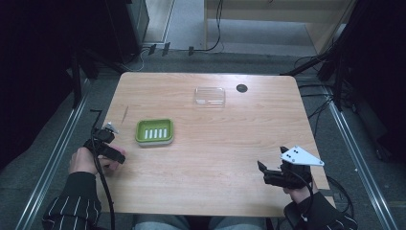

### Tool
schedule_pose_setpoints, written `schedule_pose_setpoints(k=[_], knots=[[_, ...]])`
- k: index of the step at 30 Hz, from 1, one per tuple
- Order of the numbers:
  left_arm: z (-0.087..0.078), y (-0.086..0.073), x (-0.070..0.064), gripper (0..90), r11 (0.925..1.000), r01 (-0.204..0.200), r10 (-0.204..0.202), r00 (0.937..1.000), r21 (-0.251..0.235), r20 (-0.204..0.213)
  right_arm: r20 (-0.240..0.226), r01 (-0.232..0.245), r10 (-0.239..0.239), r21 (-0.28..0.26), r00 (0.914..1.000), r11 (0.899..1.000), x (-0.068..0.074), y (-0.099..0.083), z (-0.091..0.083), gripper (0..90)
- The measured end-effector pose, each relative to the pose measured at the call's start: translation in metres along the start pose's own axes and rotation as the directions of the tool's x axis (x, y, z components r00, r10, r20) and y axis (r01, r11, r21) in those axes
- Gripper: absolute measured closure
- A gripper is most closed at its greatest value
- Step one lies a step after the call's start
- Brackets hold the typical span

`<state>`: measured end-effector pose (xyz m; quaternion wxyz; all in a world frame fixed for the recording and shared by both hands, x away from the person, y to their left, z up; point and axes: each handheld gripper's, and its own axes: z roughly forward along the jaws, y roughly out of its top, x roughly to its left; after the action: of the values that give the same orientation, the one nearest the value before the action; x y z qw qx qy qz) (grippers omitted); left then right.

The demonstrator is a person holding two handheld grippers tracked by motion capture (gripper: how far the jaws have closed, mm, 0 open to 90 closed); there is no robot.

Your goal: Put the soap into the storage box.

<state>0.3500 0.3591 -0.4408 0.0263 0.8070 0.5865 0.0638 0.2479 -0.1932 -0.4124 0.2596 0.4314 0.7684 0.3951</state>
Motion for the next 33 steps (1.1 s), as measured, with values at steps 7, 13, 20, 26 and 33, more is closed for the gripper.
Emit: schedule_pose_setpoints(k=[7, 13, 20, 26, 33], knots=[[0.0028, 0.0005, -0.0014, 16.9, 1.0, -0.001, 0.001, 1.0, 0.007, -0.001, 0.0, -0.001, 0.001, 0.0, 1.0, 1.0, 0.0001, 0.0001, 0.0, 13.8], [0.0032, 0.0006, -0.0029, 26.0, 1.0, -0.002, 0.002, 1.0, 0.01, -0.005, 0.0, -0.001, 0.001, -0.002, 1.0, 1.0, 0.0, 0.0, -0.0001, 13.8], [0.0038, 0.0005, -0.004, 33.1, 1.0, 0.004, -0.004, 1.0, 0.001, -0.009, 0.001, -0.001, 0.001, -0.002, 1.0, 1.0, -0.0001, 0.0, -0.0001, 13.8], [0.0038, 0.0001, -0.0036, 35.1, 1.0, 0.007, -0.007, 0.9999, 0.004, -0.013, 0.001, -0.001, 0.001, -0.001, 1.0, 1.0, 0.0, 0.0001, -0.0001, 13.8], [0.0042, -0.0012, -0.0027, 37.6, 1.0, 0.003, -0.003, 0.9999, -0.004, -0.011, 0.001, -0.002, 0.002, -0.002, 1.0, 1.0, -0.0002, 0.0001, -0.0001, 13.8]])
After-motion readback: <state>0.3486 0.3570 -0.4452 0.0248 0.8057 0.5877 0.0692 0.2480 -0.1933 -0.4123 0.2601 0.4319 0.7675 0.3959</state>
